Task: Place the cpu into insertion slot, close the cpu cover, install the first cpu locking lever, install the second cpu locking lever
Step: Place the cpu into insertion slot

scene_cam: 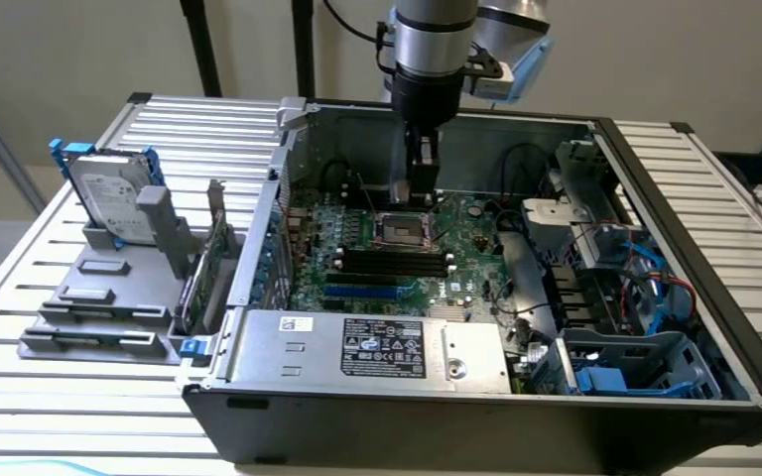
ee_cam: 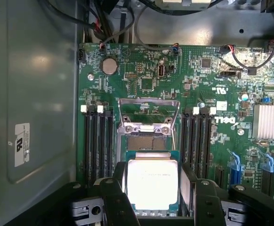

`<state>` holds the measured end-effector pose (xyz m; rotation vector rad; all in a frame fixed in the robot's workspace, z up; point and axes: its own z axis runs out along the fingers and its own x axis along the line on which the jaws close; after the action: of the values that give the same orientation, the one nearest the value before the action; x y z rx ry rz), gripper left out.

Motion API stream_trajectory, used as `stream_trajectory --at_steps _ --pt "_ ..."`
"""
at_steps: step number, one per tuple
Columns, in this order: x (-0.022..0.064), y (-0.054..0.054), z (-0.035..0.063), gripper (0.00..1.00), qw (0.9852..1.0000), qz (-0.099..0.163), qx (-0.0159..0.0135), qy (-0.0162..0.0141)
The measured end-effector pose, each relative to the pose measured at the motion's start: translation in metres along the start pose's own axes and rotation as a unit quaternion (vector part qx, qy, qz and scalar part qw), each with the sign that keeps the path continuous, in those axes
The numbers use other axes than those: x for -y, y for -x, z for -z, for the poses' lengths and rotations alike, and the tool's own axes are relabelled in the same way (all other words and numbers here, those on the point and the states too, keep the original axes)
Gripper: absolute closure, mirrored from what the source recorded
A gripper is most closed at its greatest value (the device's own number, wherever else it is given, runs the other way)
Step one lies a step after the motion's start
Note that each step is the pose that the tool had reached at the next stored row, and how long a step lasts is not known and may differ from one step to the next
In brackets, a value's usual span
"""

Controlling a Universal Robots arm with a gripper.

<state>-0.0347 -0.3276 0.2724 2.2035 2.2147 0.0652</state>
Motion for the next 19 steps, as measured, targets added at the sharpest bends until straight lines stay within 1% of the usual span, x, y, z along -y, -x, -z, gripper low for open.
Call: stream_trajectory --at_steps 19 --pt "0.0021 0.001 -0.0346 0.46 1.0000 0.003 -0.0001 0.0000"
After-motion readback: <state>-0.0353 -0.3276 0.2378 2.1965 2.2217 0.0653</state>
